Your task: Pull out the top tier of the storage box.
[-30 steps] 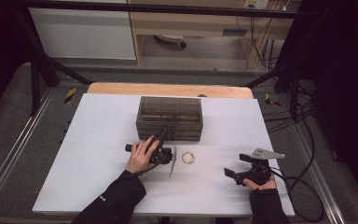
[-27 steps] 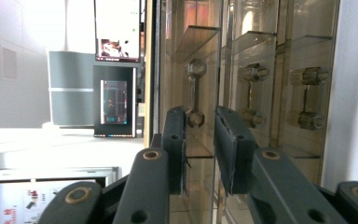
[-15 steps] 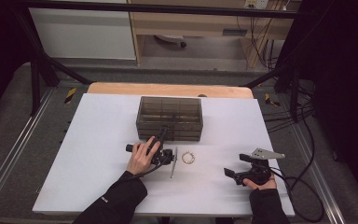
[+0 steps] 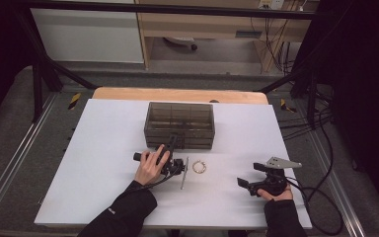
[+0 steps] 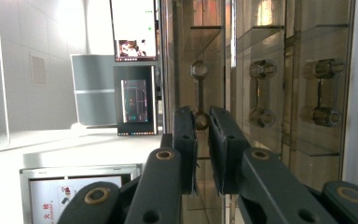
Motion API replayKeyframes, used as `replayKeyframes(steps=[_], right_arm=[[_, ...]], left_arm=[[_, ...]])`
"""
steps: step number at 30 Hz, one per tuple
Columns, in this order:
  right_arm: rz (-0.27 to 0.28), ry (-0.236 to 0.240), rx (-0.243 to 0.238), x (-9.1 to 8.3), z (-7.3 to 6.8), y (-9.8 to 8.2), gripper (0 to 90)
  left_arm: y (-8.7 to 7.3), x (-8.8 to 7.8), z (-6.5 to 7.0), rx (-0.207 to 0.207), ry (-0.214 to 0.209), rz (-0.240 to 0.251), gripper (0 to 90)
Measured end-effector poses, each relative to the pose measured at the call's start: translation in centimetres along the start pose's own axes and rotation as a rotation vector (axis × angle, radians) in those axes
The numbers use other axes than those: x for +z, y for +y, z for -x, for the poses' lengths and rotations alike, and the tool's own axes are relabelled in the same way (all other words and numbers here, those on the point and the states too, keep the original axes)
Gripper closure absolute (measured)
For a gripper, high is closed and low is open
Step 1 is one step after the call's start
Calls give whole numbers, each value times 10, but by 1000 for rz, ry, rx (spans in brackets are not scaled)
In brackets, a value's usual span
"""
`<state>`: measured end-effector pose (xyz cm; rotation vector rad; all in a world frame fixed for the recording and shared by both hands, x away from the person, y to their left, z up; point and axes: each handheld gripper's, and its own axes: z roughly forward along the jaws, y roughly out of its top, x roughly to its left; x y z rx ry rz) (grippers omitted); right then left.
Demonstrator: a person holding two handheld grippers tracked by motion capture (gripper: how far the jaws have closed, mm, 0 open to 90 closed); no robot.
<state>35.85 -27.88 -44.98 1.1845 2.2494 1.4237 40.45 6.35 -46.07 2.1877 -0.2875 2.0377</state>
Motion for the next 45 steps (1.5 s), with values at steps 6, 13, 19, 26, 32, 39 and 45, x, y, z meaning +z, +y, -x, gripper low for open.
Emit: replayKeyframes(steps=[6, 13, 19, 26, 32, 39, 45], right_arm=[[0, 0, 0, 0, 0, 0, 7], [0, -1, -1, 0, 0, 0, 7], [-1, 0, -1, 0, 0, 0, 7], [-2, 0, -1, 0, 0, 0, 7], [-1, -1, -1, 0, 0, 0, 7], [-3, -1, -1, 0, 0, 0, 7], [-2, -1, -1, 0, 0, 0, 7]], left_arm=[[0, -3, 0, 2, 0, 5, 815], [1, -9, 0, 2, -3, 9, 815], [1, -14, 1, 5, 1, 14, 815], [2, -16, -2, -6, -20, 11, 812], [-1, -16, -5, -10, -48, 33, 746], [-6, -16, -7, -10, -70, 53, 586], [-9, -11, -11, -13, -70, 42, 534]])
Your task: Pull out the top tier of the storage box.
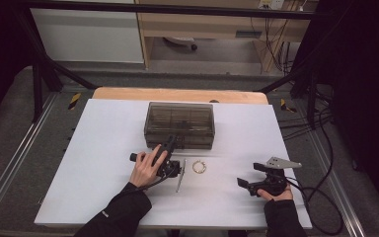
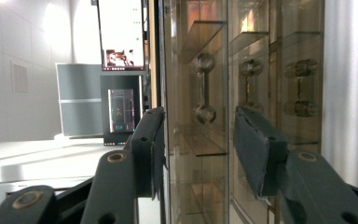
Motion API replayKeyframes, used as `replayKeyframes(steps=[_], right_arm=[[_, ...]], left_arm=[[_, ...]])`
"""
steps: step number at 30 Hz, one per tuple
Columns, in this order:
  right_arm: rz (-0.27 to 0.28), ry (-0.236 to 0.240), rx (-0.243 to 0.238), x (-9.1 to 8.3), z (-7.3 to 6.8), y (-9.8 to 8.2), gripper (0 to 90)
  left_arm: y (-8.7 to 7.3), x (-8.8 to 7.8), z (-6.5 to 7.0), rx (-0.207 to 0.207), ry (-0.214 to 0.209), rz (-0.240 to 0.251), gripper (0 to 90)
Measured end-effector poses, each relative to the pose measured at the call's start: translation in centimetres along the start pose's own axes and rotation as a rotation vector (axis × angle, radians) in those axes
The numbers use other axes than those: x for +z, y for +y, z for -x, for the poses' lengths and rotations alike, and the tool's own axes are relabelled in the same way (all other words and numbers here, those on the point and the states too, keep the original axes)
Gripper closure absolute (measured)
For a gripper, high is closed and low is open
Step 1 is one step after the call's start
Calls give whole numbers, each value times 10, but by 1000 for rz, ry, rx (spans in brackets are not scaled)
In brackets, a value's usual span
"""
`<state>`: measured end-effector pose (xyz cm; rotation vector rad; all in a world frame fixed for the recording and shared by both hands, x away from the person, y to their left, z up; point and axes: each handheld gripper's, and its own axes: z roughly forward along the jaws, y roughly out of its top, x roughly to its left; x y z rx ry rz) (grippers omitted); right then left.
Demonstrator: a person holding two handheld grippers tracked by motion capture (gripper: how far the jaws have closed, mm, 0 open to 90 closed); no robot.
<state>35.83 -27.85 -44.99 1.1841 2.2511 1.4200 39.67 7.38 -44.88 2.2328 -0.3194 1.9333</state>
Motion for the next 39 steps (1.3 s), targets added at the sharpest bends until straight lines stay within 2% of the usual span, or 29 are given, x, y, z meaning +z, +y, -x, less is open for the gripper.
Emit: replayKeyframes(steps=[6, 8, 10, 39], right_arm=[[1, 0, 0, 0, 0, 0, 7], [0, 0, -2, 0, 0, 0, 7], [0, 0, -1, 0, 0, 0, 7], [-1, 0, -4, 0, 0, 0, 7]], left_arm=[[-4, 8, 1, -4, -18, -21, 559], [-4, 8, 2, -4, -12, -22, 565], [-4, 8, 1, -8, -12, -18, 594], [-4, 0, 1, -22, -13, -3, 605]])
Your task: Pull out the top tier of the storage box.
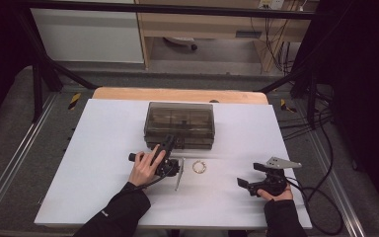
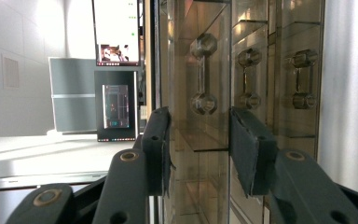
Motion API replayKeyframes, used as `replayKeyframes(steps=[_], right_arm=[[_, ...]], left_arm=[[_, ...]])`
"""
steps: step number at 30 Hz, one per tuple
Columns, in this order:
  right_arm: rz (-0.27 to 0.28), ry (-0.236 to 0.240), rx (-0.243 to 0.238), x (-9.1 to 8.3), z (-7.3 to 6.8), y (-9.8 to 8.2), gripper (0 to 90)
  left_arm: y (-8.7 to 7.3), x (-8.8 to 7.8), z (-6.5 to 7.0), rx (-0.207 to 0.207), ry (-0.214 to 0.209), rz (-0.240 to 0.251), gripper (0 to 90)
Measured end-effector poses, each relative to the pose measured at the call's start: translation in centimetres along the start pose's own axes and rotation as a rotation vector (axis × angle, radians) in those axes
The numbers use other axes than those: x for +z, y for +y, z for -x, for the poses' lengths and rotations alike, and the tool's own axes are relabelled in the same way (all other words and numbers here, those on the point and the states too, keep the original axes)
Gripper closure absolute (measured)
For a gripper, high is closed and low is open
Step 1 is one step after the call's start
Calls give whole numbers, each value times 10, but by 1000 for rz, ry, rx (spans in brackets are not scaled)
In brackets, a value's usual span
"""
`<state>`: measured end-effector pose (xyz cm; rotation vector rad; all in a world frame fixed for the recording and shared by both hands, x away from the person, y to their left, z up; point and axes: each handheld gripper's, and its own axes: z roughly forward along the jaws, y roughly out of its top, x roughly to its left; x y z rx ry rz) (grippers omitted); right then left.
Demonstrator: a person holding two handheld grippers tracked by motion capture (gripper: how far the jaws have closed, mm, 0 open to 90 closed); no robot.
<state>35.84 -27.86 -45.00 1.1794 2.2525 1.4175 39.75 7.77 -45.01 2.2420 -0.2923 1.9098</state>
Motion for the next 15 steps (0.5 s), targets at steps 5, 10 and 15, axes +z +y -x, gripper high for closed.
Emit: replayKeyframes(steps=[5, 10, 15], right_arm=[[0, 0, 1, 0, 0, 0, 7], [-2, 0, 0, 0, 0, 0, 7], [-2, -1, 0, 0, 0, 0, 7]], left_arm=[[0, -2, 0, -2, -1, 3, 606], [0, -4, 1, -2, -1, 5, 606], [1, -6, 1, -3, -2, 4, 606]])
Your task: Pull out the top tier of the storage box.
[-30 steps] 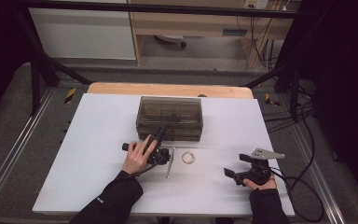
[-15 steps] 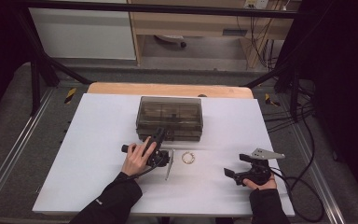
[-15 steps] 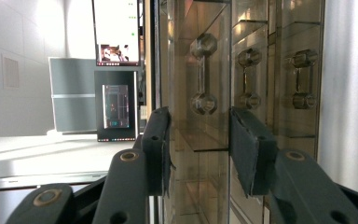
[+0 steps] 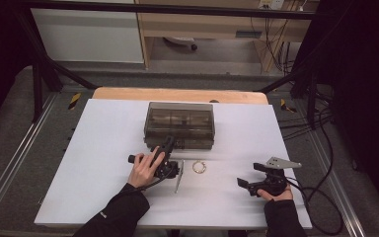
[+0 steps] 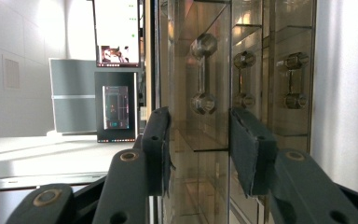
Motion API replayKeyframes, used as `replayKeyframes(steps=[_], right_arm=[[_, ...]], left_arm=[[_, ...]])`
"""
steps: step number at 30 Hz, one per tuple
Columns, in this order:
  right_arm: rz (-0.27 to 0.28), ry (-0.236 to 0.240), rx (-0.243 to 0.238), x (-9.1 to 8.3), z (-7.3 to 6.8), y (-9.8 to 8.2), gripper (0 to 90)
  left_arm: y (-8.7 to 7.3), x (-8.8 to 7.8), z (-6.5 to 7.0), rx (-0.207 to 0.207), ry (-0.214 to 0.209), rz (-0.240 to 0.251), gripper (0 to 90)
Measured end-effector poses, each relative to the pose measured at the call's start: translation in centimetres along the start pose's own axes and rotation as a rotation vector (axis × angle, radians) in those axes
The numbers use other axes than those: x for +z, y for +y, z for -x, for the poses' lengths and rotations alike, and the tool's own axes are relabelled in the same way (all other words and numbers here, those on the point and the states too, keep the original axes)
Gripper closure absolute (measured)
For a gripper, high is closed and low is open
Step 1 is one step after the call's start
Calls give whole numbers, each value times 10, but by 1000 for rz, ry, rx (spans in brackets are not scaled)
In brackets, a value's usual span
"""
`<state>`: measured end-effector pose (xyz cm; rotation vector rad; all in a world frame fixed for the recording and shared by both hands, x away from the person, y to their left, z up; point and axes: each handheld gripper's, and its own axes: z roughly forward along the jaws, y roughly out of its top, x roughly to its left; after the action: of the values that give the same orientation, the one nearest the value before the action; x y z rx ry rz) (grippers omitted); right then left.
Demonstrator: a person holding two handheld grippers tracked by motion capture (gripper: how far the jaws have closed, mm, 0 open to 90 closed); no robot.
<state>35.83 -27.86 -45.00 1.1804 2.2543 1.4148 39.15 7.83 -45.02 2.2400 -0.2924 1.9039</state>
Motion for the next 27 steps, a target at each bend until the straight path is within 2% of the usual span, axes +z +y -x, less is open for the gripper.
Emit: replayKeyframes(steps=[27], right_arm=[[0, -1, 1, 0, 0, 0, 7]], left_arm=[[3, -10, 2, -4, 0, 2, 606]])
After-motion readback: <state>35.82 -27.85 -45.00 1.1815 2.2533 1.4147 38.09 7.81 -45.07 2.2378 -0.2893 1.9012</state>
